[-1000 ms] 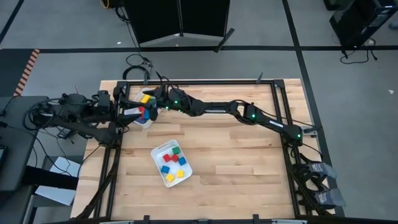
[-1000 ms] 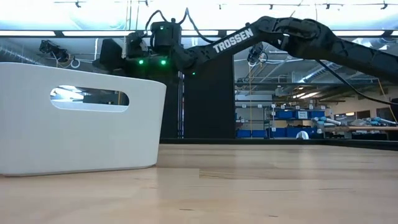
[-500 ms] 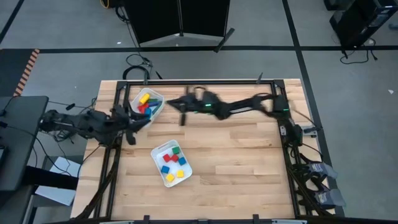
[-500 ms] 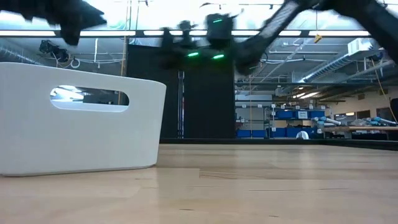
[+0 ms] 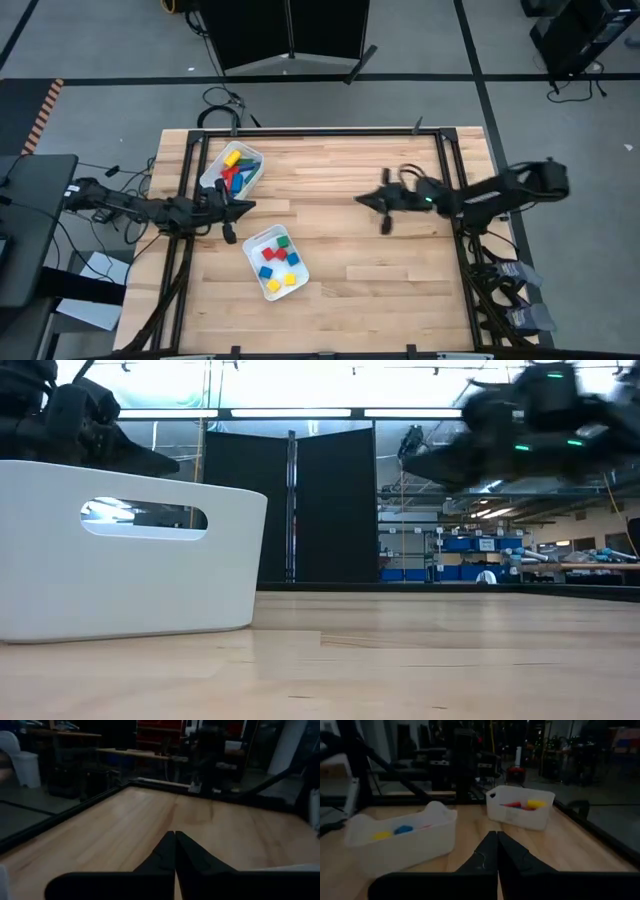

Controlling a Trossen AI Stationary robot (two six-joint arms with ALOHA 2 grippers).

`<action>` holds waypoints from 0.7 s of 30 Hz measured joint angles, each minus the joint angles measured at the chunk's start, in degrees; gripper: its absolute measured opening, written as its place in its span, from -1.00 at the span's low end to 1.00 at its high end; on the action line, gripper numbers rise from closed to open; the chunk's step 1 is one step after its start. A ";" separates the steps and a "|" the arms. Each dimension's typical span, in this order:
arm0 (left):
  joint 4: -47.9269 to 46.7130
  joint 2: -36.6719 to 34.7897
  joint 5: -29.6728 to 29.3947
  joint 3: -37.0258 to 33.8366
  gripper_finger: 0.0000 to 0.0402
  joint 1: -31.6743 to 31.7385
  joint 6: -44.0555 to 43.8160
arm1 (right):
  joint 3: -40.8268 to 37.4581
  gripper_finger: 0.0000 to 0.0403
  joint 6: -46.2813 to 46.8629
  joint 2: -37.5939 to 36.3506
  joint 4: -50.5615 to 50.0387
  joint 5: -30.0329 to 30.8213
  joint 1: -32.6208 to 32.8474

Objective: Sort blocks by size
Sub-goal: Return to Home Position

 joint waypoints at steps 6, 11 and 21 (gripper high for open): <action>0.90 -0.62 -0.50 0.00 -0.98 0.00 3.84 | -15.41 -0.97 4.26 -12.55 5.06 4.68 2.12; 1.19 -1.82 -0.39 0.00 -0.98 0.00 4.75 | -16.03 -0.98 2.78 -21.22 -7.69 6.11 3.23; -7.86 -13.98 1.09 -0.24 -0.98 0.00 7.48 | -16.06 -0.98 2.60 -51.45 -41.22 10.68 6.06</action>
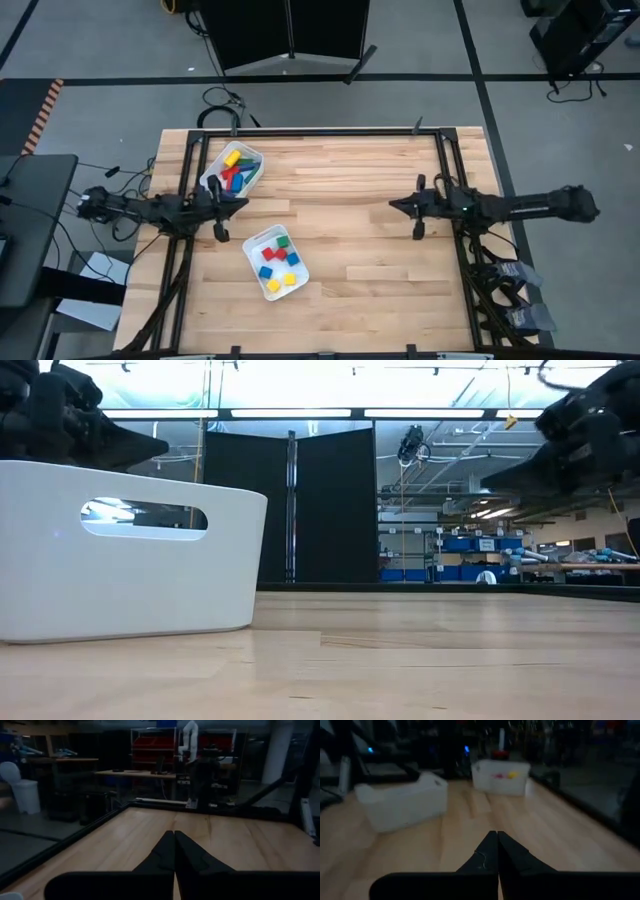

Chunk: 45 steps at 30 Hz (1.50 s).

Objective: Sort blocks by size
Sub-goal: Return to Home Position

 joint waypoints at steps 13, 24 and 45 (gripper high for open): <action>-4.96 -3.26 9.12 0.17 -0.97 -0.01 0.01 | 0.09 -0.95 2.92 -25.51 -16.54 -6.03 2.87; -3.89 -3.18 7.68 0.09 -0.91 0.04 -0.21 | 0.09 -0.78 2.90 -25.18 -16.17 -6.36 2.87; -3.05 -3.18 7.80 0.09 -0.91 0.04 -0.26 | 0.09 -0.79 2.88 -25.16 -15.88 -6.38 2.87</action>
